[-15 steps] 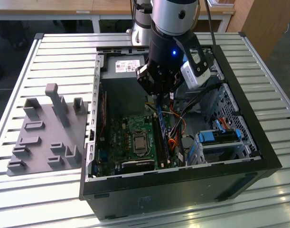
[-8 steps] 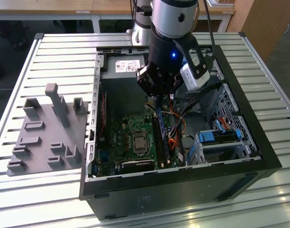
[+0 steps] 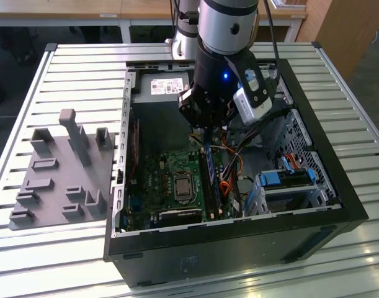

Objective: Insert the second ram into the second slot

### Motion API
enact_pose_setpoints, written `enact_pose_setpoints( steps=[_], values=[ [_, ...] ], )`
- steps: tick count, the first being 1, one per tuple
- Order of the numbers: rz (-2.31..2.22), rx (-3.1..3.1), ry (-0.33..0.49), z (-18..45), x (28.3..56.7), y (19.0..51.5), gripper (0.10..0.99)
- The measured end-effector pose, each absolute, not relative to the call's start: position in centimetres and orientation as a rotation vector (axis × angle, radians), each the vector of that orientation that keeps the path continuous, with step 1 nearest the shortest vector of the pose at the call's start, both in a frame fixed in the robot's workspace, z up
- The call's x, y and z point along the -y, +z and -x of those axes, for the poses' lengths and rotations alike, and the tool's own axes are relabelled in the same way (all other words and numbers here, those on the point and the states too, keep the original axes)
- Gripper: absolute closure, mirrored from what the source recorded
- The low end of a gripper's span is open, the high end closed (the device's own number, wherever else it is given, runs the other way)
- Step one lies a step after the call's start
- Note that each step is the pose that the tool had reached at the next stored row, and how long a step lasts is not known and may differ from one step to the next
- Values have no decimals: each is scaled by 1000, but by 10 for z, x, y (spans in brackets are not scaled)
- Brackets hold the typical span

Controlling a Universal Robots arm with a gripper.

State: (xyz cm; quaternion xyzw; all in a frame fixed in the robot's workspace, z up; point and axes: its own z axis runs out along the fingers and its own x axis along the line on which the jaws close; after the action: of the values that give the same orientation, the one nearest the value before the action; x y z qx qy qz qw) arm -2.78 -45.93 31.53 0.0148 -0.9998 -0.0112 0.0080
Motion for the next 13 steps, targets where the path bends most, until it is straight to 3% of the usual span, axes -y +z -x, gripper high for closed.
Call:
enact_pose_setpoints(
  steps=[13],
  values=[
    [-44,3124,-35,28,459,309,949]
  ],
)
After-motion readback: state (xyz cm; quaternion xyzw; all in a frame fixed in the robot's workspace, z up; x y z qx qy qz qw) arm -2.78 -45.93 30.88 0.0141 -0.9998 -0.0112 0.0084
